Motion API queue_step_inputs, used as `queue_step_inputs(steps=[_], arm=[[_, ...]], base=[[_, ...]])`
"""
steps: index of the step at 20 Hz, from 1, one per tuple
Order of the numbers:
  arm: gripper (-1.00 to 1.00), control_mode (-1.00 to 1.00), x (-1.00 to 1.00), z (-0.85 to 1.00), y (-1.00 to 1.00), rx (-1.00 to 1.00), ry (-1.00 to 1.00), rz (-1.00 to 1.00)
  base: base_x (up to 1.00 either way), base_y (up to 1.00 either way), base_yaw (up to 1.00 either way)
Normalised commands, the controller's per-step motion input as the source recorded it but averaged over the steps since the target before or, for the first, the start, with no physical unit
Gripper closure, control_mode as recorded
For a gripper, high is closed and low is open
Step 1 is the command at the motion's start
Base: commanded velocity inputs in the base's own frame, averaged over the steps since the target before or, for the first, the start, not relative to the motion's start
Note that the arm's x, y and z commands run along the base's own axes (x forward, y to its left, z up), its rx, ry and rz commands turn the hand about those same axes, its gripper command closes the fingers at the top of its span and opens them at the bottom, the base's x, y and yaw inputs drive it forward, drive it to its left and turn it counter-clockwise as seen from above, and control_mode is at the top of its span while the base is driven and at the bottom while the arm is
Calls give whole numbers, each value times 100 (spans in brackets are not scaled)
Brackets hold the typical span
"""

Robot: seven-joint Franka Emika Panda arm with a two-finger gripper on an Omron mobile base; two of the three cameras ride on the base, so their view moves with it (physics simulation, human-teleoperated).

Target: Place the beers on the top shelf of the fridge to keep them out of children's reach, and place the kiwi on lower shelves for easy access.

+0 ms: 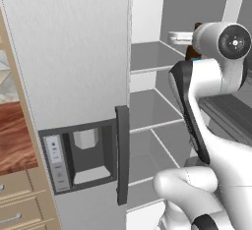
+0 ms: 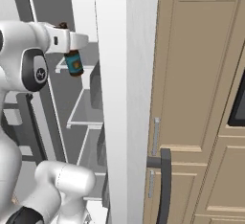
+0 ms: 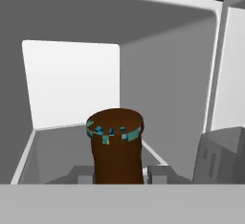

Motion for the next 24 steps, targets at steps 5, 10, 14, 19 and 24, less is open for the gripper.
queue_step_inputs(steps=[5,10,14,19,24], arm=[[100,-100,43,-3,-13,0,0,0],[100,-100,43,-15,-5,0,0,0],[100,-100,47,-18,0,1,0,0],[100,-100,46,-12,-1,4,0,0],[100,-100,47,-1,-12,9,0,0]], base=[[0,0,0],[0,0,0],[0,0,0],[0,0,0],[0,0,0]])
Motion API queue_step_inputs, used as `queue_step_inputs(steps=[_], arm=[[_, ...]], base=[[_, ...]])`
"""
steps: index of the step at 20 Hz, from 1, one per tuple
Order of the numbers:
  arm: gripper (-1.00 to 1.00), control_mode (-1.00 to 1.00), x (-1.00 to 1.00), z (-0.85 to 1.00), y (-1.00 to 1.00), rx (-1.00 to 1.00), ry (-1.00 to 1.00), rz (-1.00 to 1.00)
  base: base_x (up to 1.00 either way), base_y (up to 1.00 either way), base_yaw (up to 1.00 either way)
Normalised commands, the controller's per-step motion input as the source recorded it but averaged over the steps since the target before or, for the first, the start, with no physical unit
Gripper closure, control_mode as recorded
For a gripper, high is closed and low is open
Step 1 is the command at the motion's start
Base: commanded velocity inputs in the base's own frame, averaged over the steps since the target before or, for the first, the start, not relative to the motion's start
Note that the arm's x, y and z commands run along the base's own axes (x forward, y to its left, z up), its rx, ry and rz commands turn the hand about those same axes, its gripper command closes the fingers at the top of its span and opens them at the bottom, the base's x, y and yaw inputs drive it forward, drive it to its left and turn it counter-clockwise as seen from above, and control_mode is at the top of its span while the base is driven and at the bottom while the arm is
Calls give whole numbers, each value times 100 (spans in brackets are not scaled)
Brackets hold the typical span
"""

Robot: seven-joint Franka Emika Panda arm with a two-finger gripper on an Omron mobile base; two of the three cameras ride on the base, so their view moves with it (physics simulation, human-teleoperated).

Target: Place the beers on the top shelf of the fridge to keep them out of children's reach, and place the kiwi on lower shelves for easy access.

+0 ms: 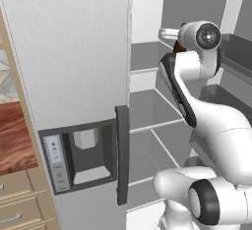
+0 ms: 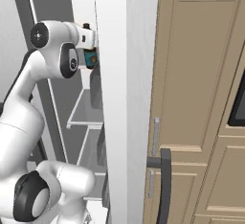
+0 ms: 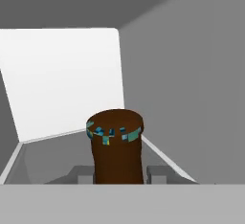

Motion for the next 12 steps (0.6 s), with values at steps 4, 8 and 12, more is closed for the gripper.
queue_step_inputs(steps=[4,8,12], arm=[[100,-100,47,0,-18,7,0,0],[100,-100,45,0,-15,2,0,0],[100,-100,43,0,-1,0,0,0]], base=[[0,0,0],[0,0,0],[0,0,0]])
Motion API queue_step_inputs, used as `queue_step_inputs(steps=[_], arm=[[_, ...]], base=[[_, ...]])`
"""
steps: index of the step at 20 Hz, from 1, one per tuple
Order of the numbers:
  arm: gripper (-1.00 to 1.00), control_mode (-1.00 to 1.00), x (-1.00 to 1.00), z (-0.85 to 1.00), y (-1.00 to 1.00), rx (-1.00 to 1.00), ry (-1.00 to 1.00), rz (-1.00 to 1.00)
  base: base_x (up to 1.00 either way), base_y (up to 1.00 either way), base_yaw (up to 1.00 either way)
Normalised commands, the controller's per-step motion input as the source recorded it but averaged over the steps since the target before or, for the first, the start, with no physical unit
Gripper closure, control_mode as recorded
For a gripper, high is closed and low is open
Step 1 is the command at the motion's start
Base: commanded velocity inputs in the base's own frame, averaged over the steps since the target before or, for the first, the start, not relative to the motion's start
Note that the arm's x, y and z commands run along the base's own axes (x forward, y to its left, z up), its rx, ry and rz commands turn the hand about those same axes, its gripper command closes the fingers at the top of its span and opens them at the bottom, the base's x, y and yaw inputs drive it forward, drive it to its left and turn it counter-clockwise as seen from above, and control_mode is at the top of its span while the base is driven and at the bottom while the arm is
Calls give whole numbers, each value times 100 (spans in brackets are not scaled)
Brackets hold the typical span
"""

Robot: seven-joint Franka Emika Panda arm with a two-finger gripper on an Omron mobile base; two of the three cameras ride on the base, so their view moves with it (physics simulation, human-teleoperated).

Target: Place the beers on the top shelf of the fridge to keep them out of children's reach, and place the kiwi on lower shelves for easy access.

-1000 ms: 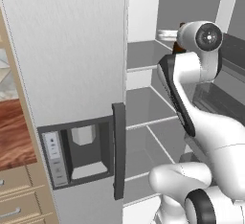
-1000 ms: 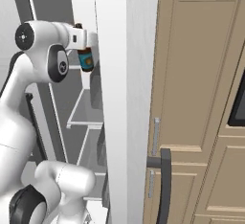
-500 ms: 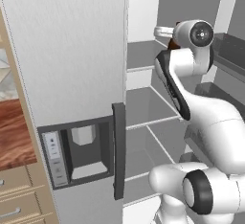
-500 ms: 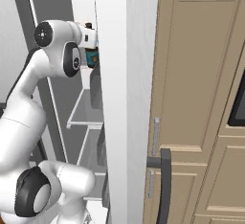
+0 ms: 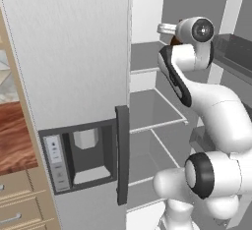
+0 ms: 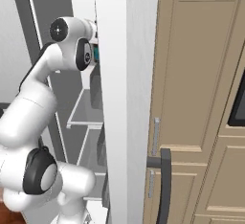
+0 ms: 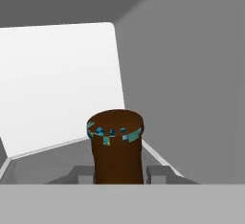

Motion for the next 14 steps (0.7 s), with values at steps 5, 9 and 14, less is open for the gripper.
queue_step_inputs(steps=[5,9,14], arm=[[100,-100,40,-5,0,0,0,0],[100,-100,43,-15,0,0,0,0],[100,-100,40,-28,0,0,0,0]], base=[[0,0,0],[0,0,0],[0,0,0]])
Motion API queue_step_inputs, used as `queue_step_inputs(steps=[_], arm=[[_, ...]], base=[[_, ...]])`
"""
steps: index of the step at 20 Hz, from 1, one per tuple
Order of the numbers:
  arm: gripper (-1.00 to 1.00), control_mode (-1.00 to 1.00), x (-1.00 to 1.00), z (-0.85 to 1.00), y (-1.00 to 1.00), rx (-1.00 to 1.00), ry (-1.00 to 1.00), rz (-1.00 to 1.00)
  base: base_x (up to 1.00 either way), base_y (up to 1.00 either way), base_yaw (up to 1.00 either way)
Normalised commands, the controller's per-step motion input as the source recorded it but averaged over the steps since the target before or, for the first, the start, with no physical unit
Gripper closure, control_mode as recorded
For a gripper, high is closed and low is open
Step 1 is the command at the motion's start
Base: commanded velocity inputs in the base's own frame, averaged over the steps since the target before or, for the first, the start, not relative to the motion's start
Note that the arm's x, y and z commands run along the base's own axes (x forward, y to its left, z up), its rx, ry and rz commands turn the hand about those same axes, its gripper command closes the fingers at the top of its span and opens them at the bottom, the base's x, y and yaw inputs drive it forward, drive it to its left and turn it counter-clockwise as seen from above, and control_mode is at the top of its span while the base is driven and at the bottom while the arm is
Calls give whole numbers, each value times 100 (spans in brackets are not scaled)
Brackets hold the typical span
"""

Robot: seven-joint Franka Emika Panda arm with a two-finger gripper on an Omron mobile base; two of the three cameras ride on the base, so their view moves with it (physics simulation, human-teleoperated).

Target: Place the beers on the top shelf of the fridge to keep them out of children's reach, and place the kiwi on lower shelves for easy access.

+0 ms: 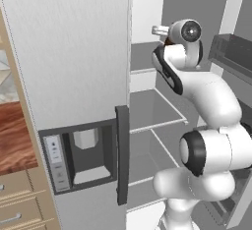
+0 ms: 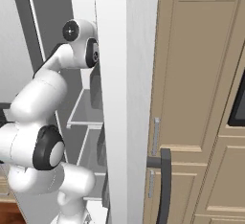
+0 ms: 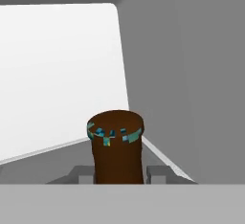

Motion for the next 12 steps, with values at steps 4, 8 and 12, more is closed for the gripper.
queue_step_inputs(steps=[4,8,12], arm=[[100,-100,39,-25,-1,0,0,0],[100,-100,41,-18,-3,0,0,0],[100,-100,43,-13,-6,0,0,0]], base=[[0,0,0],[0,0,0],[0,0,0]])
